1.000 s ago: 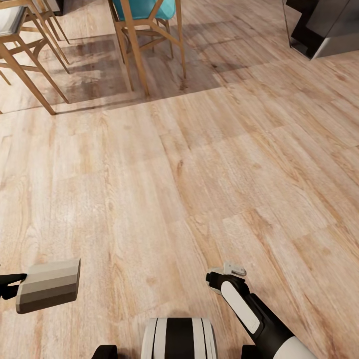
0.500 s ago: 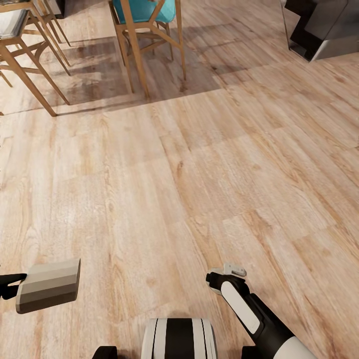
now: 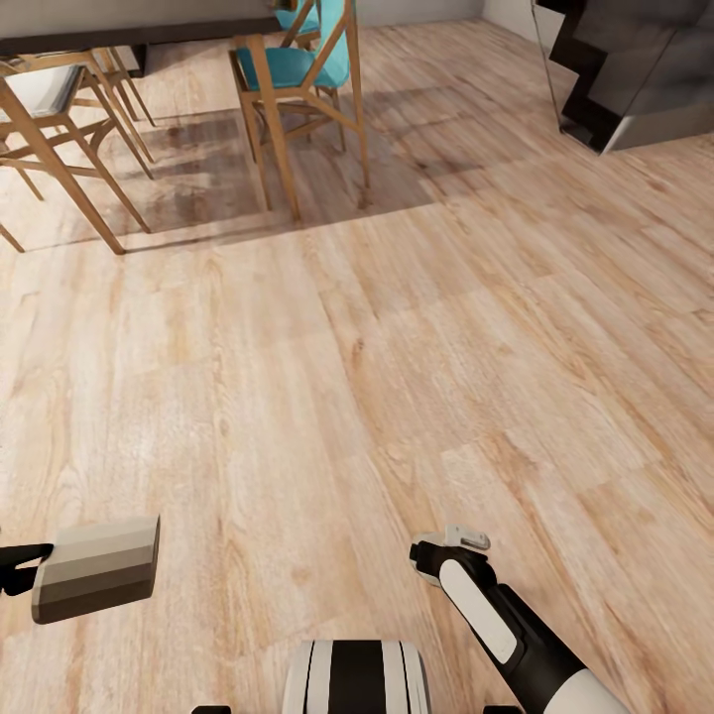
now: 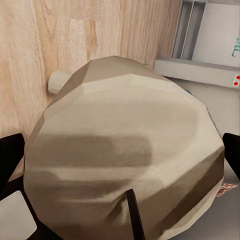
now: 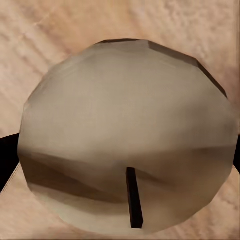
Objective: Place each of the two pumpkins and all three candles from the living room inside a cabinet in the living room (use any cabinet), then make sure every cabinet is closed, and position the cauldron so it is next to a table in the living room.
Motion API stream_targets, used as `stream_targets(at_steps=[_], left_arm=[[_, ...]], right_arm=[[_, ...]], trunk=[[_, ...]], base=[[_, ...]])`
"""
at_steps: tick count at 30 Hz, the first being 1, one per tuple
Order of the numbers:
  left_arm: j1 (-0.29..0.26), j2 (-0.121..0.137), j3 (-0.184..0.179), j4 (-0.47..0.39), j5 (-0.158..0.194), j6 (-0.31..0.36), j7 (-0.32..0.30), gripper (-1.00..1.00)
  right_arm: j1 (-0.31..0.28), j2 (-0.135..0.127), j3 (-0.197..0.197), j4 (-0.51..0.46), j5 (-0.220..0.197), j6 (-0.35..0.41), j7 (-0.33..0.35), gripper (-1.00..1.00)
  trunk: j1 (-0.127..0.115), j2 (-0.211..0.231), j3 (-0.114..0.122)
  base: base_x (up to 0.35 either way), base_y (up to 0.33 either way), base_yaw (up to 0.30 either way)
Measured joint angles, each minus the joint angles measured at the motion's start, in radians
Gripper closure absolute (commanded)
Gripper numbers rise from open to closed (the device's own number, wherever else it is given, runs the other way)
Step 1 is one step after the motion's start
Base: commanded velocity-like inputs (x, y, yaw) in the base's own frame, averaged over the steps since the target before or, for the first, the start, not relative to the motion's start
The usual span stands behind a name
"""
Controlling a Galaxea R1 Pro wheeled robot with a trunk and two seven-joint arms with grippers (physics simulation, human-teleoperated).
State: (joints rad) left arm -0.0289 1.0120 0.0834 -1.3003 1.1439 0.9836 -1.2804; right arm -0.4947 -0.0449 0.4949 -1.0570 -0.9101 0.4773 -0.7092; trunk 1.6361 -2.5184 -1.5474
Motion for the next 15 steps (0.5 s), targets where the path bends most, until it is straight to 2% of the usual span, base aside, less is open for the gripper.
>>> stream_targets(at_steps=[5,7,10,15], left_arm=[[0.0,0.0,0.0,0.001,-0.003,-0.001,0.004,1.0],[0.0,0.0,0.001,0.002,-0.017,-0.003,0.02,1.0],[-0.001,0.0,0.002,0.003,-0.041,-0.005,0.093,1.0],[-0.001,-0.005,0.023,0.002,-0.042,-0.002,0.207,1.0]], right_arm=[[0.0,-0.001,0.0,-0.01,0.0,-0.001,0.0,1.0],[0.0,-0.001,0.0,-0.016,0.0,0.0,0.0,1.0],[0.0,-0.002,0.0,-0.023,0.0,0.003,-0.001,1.0],[0.0,-0.001,0.001,-0.039,0.0,0.009,-0.001,1.0]], trunk=[[-0.002,0.001,0.019],[-0.003,0.002,0.027],[-0.004,0.002,0.039],[-0.007,0.004,0.058]], base=[[0.0,0.0,0.0],[0.0,0.0,0.0],[0.0,0.0,0.0],[0.0,0.0,0.0]])
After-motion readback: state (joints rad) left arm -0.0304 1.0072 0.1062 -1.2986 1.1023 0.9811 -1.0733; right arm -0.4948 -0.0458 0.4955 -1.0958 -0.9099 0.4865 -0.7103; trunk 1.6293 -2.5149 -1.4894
